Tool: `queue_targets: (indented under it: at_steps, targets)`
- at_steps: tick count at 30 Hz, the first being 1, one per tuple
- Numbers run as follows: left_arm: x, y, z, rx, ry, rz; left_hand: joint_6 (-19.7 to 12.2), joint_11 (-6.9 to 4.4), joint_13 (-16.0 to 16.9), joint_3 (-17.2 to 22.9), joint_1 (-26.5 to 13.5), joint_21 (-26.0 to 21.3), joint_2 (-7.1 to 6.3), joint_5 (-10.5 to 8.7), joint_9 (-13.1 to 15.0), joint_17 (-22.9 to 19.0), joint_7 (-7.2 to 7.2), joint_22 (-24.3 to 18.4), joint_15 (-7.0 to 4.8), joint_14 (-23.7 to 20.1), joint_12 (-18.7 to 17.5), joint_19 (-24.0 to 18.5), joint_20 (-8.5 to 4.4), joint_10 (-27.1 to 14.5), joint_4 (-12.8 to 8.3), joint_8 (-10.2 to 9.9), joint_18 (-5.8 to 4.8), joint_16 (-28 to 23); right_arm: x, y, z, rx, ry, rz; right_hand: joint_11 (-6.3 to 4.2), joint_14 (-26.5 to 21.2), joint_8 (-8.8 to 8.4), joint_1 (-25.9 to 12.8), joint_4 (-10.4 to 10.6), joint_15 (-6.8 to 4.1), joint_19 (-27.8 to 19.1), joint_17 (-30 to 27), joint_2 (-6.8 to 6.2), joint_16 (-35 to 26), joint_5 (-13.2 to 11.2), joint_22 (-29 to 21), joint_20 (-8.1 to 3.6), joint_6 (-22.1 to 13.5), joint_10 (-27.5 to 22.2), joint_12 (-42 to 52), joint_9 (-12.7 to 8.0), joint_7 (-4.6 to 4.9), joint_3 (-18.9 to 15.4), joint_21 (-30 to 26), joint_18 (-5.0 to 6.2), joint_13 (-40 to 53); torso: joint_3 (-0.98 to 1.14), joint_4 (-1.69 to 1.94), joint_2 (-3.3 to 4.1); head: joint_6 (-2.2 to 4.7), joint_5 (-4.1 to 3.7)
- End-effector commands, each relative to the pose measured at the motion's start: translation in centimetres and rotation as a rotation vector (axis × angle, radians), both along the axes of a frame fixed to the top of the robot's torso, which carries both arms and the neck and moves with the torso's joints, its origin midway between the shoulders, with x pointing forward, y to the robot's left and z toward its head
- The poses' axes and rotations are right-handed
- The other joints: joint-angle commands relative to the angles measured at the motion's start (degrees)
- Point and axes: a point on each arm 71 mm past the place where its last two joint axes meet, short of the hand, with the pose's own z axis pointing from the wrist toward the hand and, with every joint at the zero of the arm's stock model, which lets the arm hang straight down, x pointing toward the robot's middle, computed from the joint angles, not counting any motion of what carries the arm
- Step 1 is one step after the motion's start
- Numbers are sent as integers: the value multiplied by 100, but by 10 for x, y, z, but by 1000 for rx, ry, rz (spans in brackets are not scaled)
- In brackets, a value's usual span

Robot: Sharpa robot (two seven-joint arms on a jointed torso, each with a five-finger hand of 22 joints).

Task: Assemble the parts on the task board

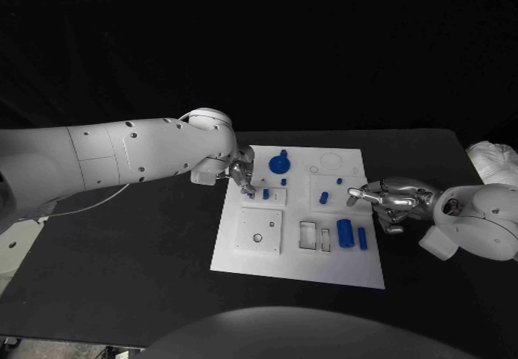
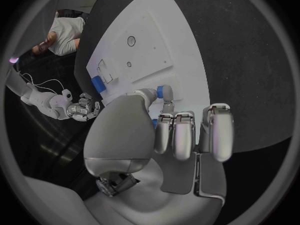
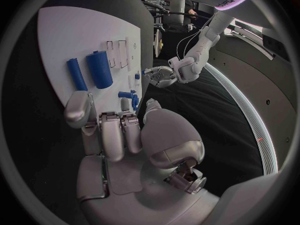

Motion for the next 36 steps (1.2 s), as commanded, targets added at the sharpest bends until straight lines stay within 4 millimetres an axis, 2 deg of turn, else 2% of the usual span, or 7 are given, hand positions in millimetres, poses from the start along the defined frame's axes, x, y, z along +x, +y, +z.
queue_targets:
  at_steps: [1,16,24,36]
  targets:
    - [1,-3,1,24,-8,-23,-27,24,1509,793,-3,-27,43,26,1,1510,-11,1352,17,593,15,327,9,586,-834,39,-13,14,0,2,0,4,0,17,-34,106,-34,52,-4,-2,-44,890,22,-26,10,710,7,7,174,-26,-9,16,34,-6,31,289,-1,2,-5,0,15]
    - [3,-9,0,11,-22,-34,-68,36,1509,727,-30,-52,100,93,11,1510,2,1343,27,593,15,310,20,586,-888,25,-7,14,1,4,-1,7,-2,20,-33,104,-34,52,-3,-1,-48,887,22,-28,9,708,8,8,171,-27,-10,16,37,-11,32,287,-10,-2,-12,0,13]
    - [3,-10,-2,21,-25,-39,-72,37,1509,715,-32,-52,107,104,13,1510,3,1344,28,593,15,310,21,586,-898,24,-7,14,1,4,-1,6,-2,18,-33,104,-34,52,-3,-1,-48,887,22,-28,9,708,8,8,171,-27,-10,16,37,-11,32,287,-3,-5,-16,0,22]
    - [3,-8,-7,35,-31,-36,-80,40,1509,689,-38,-64,125,132,16,1510,6,1339,32,593,15,302,24,586,-921,21,-4,14,2,4,-1,7,-4,18,-32,104,-35,53,-3,0,-50,888,21,-28,7,707,9,11,172,-27,-11,16,41,-15,32,288,-5,-4,-19,0,13]
